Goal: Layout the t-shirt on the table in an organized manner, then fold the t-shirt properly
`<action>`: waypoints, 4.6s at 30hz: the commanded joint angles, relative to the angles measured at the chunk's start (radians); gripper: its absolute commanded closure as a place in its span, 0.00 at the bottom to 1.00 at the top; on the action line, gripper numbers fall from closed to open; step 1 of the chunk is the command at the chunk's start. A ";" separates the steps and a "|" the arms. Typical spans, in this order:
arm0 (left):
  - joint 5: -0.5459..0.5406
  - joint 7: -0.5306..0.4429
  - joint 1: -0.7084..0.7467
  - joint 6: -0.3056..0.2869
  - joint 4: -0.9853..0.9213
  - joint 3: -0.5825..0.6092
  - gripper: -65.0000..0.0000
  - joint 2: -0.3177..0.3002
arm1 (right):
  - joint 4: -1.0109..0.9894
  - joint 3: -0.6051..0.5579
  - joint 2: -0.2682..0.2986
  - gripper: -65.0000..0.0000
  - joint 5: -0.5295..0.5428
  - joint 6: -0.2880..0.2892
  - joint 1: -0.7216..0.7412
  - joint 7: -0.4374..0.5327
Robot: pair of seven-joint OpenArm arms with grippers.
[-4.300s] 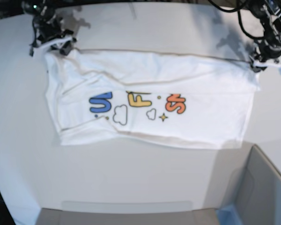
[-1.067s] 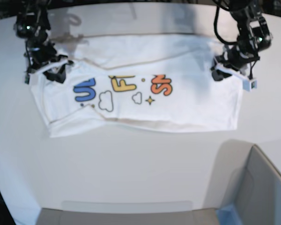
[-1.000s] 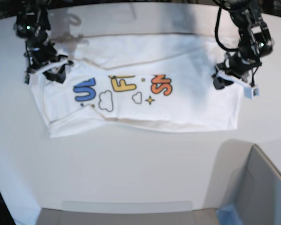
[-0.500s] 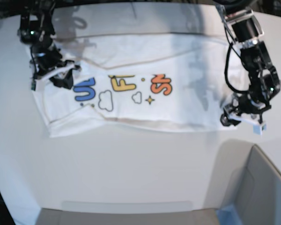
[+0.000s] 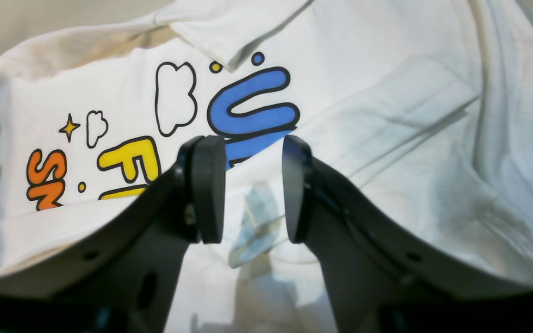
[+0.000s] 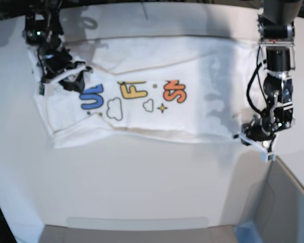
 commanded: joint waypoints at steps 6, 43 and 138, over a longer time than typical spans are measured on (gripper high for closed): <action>0.004 -0.062 -0.028 0.001 0.017 -0.060 0.56 -0.029 | 0.016 0.002 0.004 0.68 0.008 0.006 0.004 0.023; 0.139 -0.134 -0.060 -0.006 -0.224 0.067 0.54 0.009 | 0.016 0.006 -0.041 0.68 0.008 0.006 -0.010 0.023; 0.139 -0.157 0.403 -0.005 0.453 -0.161 1.00 0.022 | -0.747 0.238 0.013 0.68 0.189 0.014 0.685 -0.135</action>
